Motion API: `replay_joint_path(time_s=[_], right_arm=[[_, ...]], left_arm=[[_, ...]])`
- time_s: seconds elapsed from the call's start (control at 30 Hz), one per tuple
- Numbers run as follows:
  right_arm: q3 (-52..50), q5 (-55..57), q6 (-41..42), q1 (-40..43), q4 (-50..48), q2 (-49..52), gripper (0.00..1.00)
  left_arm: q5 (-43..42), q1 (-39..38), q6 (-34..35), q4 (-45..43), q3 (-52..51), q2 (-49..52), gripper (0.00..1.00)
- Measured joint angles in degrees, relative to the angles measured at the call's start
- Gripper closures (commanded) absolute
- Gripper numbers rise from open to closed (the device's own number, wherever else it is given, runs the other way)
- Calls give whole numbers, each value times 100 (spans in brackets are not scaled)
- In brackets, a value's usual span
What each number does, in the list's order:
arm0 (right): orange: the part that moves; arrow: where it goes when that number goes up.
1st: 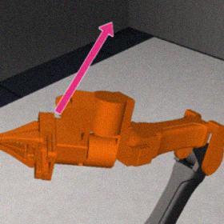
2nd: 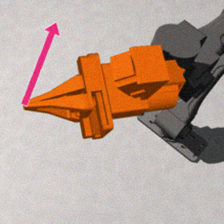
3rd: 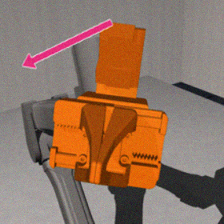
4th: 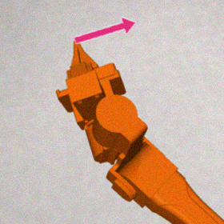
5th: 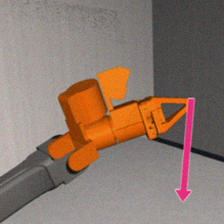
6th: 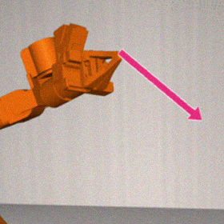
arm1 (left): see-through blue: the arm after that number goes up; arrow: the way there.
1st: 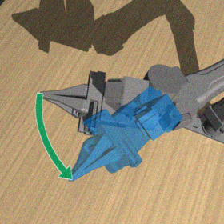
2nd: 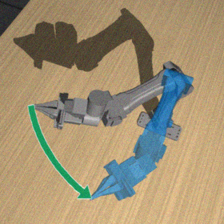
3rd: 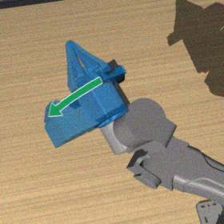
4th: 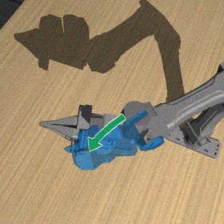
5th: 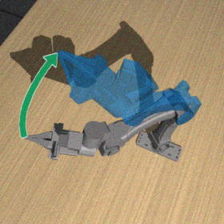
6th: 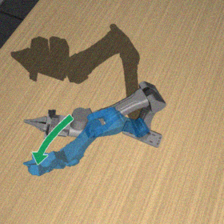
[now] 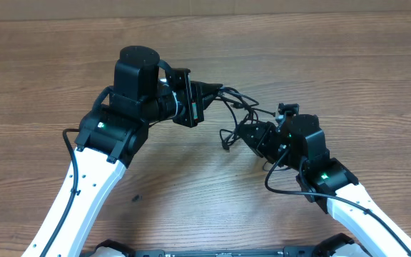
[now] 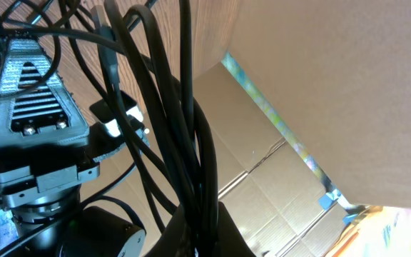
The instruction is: Untangle cables
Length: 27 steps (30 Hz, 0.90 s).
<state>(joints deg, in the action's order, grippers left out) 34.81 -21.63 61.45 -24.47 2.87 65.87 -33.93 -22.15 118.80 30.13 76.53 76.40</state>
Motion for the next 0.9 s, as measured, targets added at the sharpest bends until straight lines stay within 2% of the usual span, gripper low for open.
replay_joint_path(time_s=[0.47, 0.9], right_arm=[[0, -55, 2, 0, -57, 0, 96], [0, -1989, -28, -2, -1639, 4, 96]], left_arm=[[68, 0, 0, -7, 0, 0, 96], [1462, 0, -2, 789, 0, 0, 96]])
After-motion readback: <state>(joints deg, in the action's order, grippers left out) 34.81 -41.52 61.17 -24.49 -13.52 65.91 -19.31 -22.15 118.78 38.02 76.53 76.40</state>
